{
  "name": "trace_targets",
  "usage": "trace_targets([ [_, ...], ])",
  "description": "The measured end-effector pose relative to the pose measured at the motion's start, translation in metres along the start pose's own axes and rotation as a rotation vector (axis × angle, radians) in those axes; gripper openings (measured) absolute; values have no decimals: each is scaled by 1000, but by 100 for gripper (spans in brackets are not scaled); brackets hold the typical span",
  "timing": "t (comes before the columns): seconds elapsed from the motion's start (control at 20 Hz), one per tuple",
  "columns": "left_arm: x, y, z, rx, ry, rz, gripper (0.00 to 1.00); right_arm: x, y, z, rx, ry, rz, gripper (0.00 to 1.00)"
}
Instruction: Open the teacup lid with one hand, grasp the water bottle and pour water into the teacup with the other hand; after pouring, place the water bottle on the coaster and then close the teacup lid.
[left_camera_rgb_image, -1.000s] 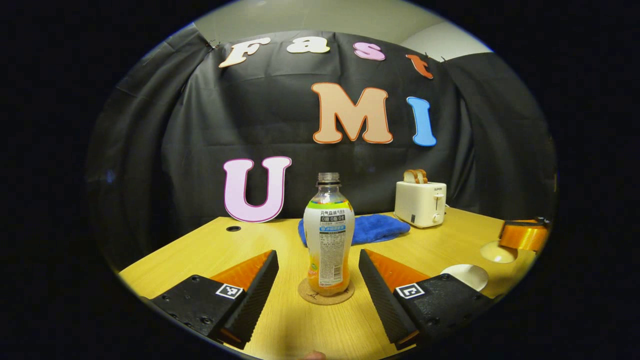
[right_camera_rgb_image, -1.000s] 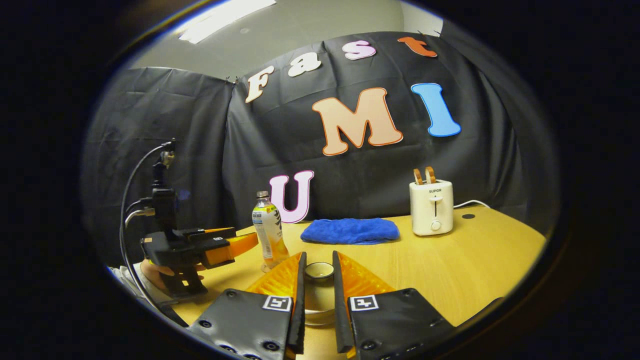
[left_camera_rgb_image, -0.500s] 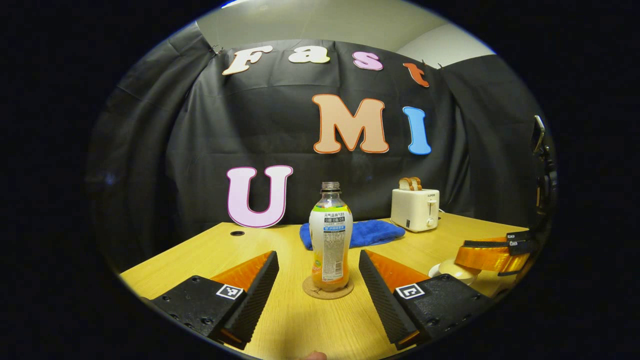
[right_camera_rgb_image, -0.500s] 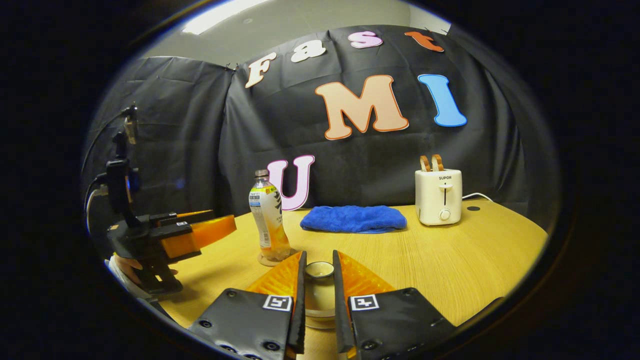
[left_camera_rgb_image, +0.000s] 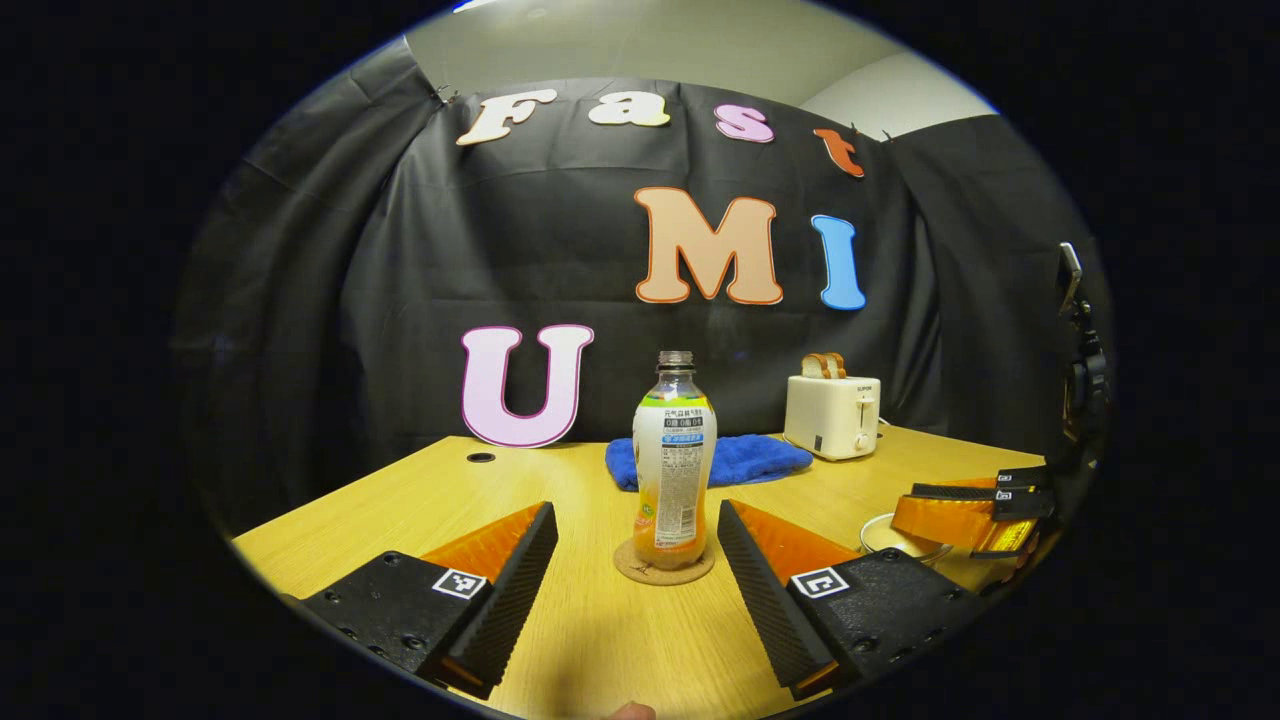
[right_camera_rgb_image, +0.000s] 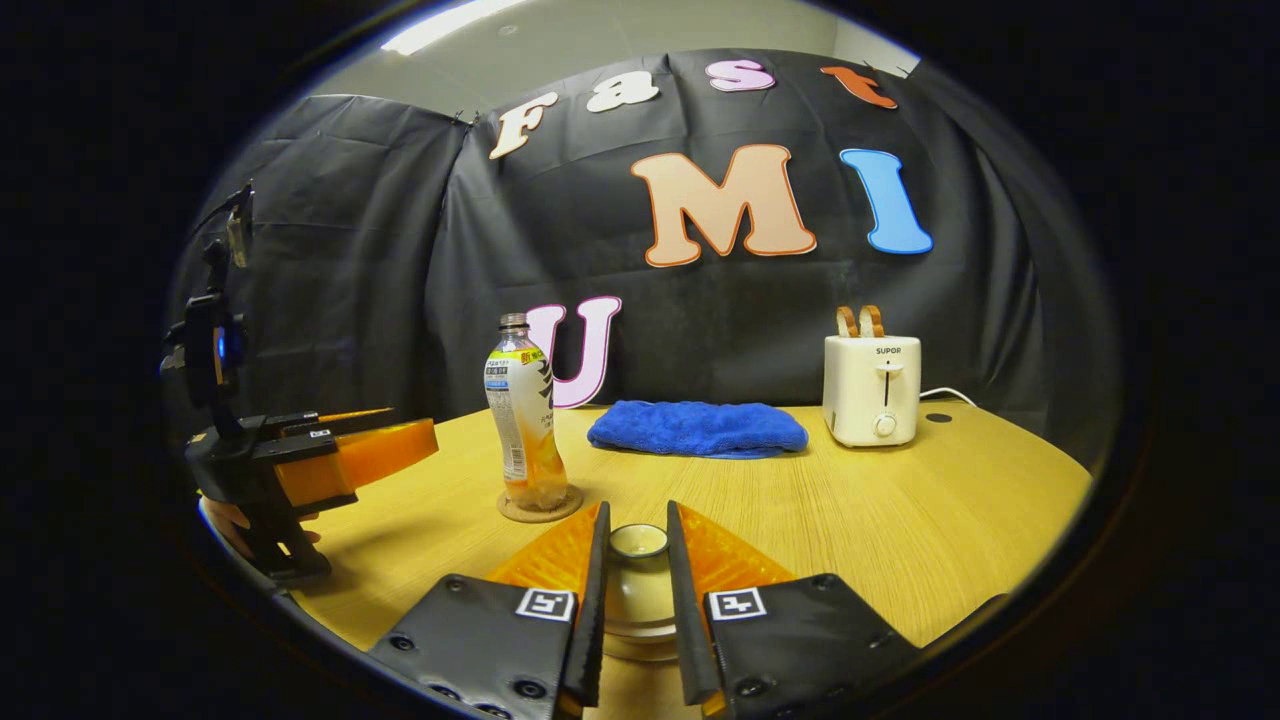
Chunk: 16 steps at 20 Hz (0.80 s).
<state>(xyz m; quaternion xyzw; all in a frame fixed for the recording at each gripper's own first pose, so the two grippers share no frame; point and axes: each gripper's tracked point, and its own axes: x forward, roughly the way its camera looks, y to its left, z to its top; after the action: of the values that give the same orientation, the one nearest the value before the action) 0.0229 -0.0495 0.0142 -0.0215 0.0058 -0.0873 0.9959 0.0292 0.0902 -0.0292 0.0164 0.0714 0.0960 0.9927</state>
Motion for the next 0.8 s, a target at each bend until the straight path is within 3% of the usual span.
trace_targets([
  [0.1,-2,-2,-1,-13,2,-2,94,-2,-2,1,5,-5,-4,36],
  [0.25,-6,-3,-2,-26,0,2,94,-8,3,11,29,-37,19,60],
  [0.4,-15,-8,-2,-33,4,-6,94,-19,0,25,18,-90,17,77],
  [0.45,-18,-10,0,-34,4,-9,94,-22,-1,27,13,-99,15,90],
  [0.8,-42,-13,-4,-35,1,-2,94,-51,-19,25,16,-107,-32,95],
])
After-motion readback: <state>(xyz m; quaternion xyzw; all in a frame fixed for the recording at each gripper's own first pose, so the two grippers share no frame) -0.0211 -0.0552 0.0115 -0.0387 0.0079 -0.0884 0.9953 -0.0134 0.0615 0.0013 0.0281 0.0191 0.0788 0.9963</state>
